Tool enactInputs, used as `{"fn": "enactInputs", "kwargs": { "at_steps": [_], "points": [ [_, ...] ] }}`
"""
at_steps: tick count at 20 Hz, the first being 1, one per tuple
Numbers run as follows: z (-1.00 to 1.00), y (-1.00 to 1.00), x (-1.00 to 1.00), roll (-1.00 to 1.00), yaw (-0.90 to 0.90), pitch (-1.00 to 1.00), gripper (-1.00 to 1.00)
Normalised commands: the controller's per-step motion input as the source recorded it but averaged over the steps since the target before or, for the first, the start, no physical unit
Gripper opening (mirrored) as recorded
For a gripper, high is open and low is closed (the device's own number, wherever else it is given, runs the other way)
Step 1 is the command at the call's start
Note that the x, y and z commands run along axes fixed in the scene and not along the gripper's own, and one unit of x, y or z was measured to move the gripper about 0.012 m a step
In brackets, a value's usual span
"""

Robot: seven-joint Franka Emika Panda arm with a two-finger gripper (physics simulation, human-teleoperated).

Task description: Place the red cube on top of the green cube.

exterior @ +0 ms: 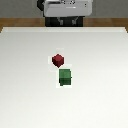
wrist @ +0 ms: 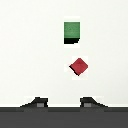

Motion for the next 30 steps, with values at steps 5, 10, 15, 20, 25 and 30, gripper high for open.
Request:
{"fn": "enactInputs", "kwargs": {
  "at_steps": [5, 10, 15, 20, 25, 30],
  "points": [
    [0.00, 0.00, 0.00, 0.00, 0.00, 0.00, 1.00],
    [0.00, 0.00, 0.00, 0.00, 0.00, 0.00, 1.00],
    [0.00, -0.60, 0.00, 0.00, -0.03, 0.00, 1.00],
    [0.00, 0.00, 0.00, 0.00, -0.51, 0.00, 1.00],
    [0.00, 0.20, 0.00, 0.00, -0.45, 0.00, 1.00],
    [0.00, 0.40, 0.20, 0.00, 0.00, 0.00, 1.00]
  ]
}}
